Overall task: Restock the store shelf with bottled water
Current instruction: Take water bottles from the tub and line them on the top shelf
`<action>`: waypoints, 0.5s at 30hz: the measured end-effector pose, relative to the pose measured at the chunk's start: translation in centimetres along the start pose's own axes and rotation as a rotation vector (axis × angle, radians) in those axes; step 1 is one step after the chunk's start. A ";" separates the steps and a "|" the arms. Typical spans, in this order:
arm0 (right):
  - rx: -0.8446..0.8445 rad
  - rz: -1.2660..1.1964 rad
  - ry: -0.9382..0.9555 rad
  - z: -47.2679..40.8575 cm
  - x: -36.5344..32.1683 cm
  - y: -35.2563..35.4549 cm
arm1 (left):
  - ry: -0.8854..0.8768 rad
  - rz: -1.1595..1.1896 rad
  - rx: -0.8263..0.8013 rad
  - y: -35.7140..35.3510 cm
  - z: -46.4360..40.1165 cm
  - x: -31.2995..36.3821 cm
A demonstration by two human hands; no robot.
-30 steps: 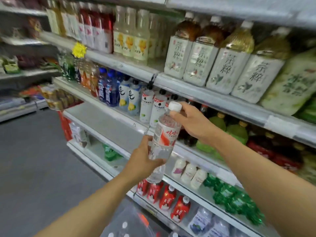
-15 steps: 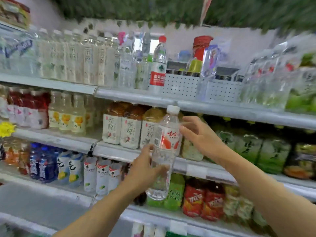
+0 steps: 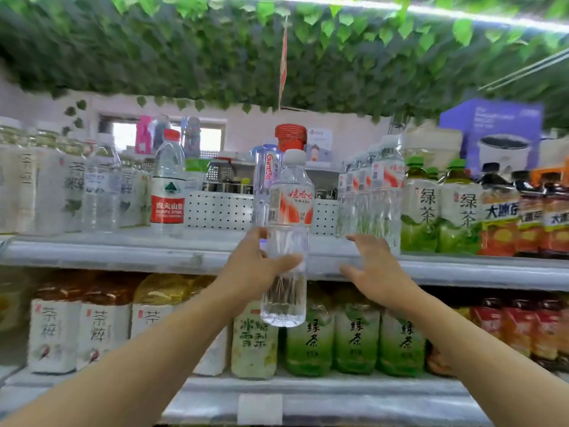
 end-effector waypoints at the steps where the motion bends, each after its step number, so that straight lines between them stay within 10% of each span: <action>1: -0.005 0.027 0.010 -0.4 0.6 0.1 | -0.010 0.000 0.009 -0.5 -0.9 1.0; 15: 0.049 0.248 0.226 -2.1 3.4 -1.6 | -0.100 0.079 0.039 -5.9 -11.8 8.7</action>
Point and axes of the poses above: each hand's wrist, its own z-axis away from the middle knuckle, its own y-axis out of the back of the hand, x = y × z, the point moved 9 cm from there along -z, towards the middle knuckle, and after that the axes turned 11 degrees about y, right-handed, at the moved point
